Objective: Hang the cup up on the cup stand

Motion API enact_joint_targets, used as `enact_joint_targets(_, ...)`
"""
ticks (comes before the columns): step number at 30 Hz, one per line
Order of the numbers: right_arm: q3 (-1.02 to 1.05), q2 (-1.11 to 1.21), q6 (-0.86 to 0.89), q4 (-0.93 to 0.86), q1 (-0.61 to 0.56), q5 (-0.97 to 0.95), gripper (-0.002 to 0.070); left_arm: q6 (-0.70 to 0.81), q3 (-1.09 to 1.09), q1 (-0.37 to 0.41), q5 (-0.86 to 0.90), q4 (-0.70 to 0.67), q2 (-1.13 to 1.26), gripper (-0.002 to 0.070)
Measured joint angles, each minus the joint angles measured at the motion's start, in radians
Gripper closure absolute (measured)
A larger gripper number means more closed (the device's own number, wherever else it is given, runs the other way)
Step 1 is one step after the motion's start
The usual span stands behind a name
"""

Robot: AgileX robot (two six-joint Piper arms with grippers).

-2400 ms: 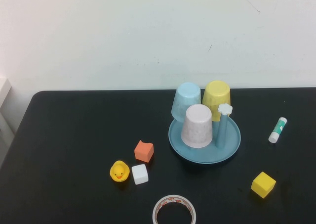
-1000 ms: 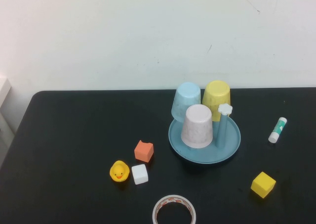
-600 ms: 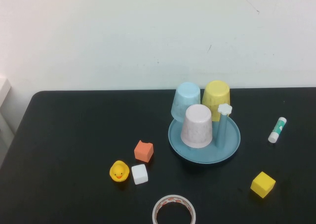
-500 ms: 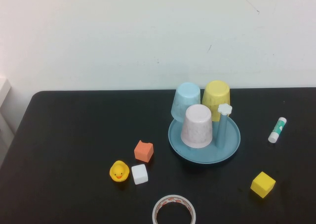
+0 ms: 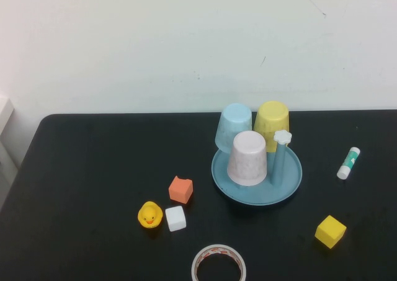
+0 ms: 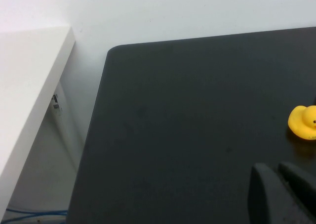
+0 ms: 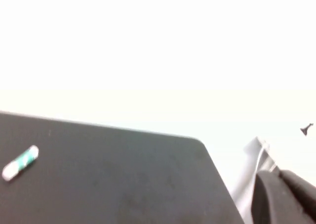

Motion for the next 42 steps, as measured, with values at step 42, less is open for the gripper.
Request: enact_joint_targets(42,0.878,-0.135,0.146,0.164,-0.015,-0.608,0.0678,-0.002,0.000,0.000,0.018,0.002,0.000,0.0676)
